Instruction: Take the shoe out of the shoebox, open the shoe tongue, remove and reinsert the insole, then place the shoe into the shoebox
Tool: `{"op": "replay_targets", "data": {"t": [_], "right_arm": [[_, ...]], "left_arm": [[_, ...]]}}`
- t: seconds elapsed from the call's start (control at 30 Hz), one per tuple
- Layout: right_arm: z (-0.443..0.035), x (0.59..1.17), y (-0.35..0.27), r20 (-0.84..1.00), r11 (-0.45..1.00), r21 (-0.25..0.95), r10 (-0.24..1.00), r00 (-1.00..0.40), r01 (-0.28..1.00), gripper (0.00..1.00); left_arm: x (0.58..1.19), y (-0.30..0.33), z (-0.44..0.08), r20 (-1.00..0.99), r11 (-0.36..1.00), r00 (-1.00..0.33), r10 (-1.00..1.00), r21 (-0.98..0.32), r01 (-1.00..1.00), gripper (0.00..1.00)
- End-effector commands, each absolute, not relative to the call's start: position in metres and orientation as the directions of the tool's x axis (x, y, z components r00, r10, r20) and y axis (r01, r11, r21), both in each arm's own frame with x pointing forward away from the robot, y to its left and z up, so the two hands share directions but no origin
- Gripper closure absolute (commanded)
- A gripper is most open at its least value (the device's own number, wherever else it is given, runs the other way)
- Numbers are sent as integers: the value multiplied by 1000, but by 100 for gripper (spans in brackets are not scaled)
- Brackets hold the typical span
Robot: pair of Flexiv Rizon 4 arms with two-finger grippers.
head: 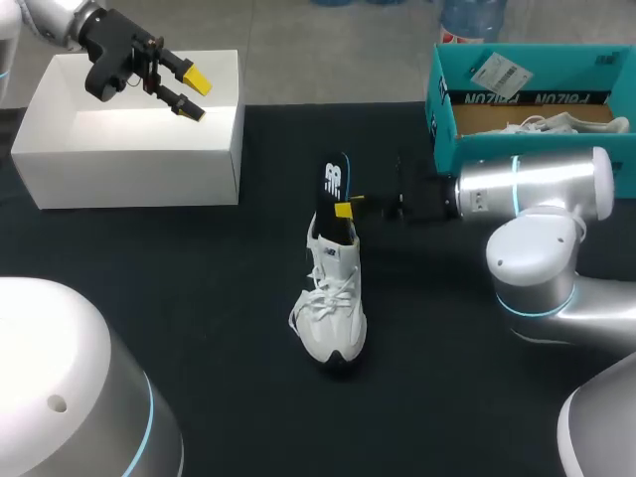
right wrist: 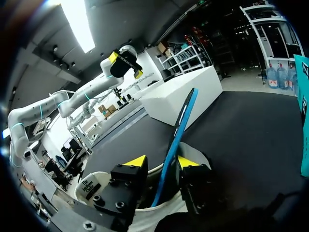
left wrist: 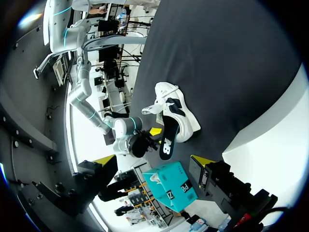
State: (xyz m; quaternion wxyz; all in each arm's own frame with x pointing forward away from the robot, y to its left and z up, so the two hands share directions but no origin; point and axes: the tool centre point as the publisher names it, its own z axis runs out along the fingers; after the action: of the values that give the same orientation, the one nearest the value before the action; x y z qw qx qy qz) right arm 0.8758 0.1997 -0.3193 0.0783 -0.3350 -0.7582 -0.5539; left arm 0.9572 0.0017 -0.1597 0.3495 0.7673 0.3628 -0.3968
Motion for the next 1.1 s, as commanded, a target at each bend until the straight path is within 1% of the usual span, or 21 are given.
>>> {"op": "replay_targets", "data": {"t": [0.03, 0.53, 0.77, 0.8, 0.87, 0.9, 0.93, 1.1], "right_arm": [[-320, 884, 204, 504, 196, 764, 413, -758, 615, 100], [-350, 846, 207, 608, 153, 689, 410, -680, 708, 100], [-357, 835, 212, 623, 130, 681, 413, -664, 721, 100], [-355, 835, 211, 618, 128, 686, 417, -666, 717, 78], [-351, 839, 209, 604, 133, 696, 421, -676, 705, 66], [-347, 842, 209, 598, 137, 701, 422, -681, 700, 63], [-345, 845, 208, 590, 143, 706, 424, -687, 694, 62], [-333, 863, 205, 562, 163, 725, 423, -711, 670, 62]], "left_arm": [[957, 2, -159, -861, -494, 424, 282, 248, 833, 0], [957, 2, -159, -861, -494, 424, 282, 248, 833, 0], [957, 2, -159, -861, -494, 424, 282, 248, 833, 0], [957, 2, -159, -861, -494, 424, 282, 248, 833, 0], [957, 2, -159, -861, -494, 424, 282, 248, 833, 0], [957, 2, -159, -861, -494, 424, 282, 248, 833, 0], [957, 2, -159, -861, -494, 424, 282, 248, 833, 0], [957, 2, -159, -861, -494, 424, 282, 248, 833, 0]]}}
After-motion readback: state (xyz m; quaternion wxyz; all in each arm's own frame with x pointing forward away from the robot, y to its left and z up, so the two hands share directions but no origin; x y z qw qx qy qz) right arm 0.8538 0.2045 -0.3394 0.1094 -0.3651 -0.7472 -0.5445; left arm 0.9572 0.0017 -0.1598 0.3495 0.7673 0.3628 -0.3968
